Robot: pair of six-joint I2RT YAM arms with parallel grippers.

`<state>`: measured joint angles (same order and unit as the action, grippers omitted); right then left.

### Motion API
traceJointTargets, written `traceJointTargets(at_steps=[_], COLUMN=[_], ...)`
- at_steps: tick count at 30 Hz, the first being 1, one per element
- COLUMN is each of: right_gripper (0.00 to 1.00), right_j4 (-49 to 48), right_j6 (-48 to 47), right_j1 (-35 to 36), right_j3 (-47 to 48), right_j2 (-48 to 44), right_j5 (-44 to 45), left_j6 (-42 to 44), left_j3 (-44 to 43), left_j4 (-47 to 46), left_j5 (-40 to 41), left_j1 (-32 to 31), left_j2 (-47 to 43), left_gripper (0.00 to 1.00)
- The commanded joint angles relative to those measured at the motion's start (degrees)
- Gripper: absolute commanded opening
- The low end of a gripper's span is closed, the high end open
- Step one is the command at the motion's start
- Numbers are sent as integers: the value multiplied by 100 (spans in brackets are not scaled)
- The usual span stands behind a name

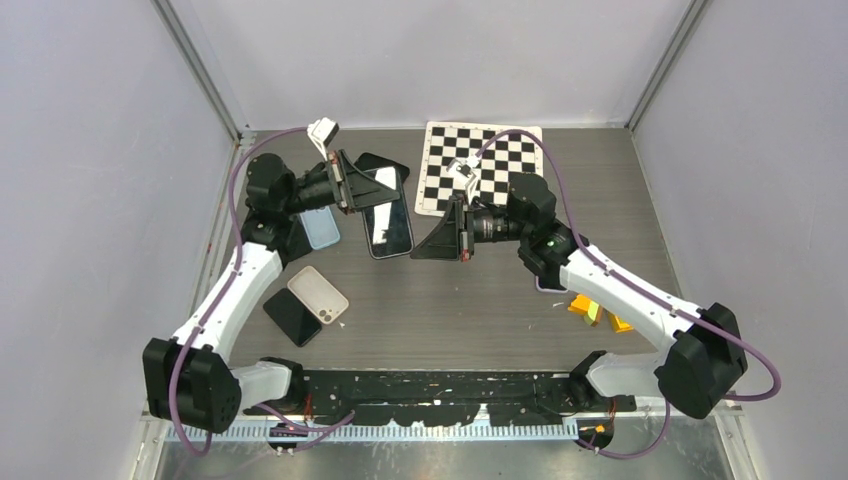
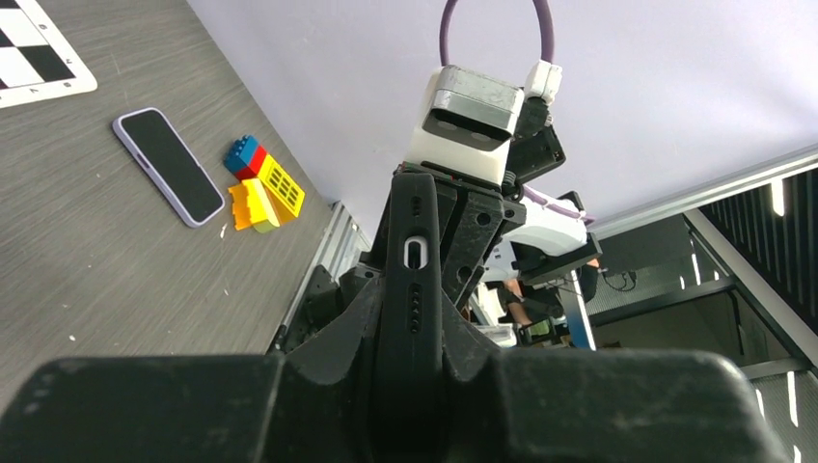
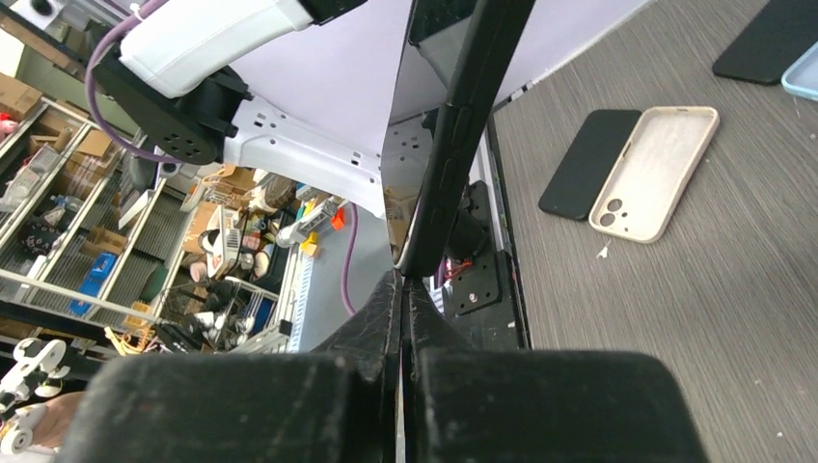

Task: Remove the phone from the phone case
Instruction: Remove the phone case from the phone.

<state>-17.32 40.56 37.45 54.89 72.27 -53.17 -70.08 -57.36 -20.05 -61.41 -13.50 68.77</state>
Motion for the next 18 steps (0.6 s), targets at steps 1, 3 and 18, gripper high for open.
traceJointTargets(at_steps=[1, 3, 18], right_gripper=[1, 1, 0], right_j4=[877, 1370, 3115], right_j6=[-512, -666, -2646], right_j1=[-1, -1, 549], right_j3=[482, 618, 1039], right_j2=[277, 374, 705], right_j5=[1167, 1613, 4644], left_j6=[-623, -755, -1553], left_j3=[99, 132, 296], left_j4=[-769, -977, -1036], left_j5=[-204, -199, 241], left_j1=[-162, -179, -497], left_j2=[-211, -250, 53], left_gripper=[0, 0, 0])
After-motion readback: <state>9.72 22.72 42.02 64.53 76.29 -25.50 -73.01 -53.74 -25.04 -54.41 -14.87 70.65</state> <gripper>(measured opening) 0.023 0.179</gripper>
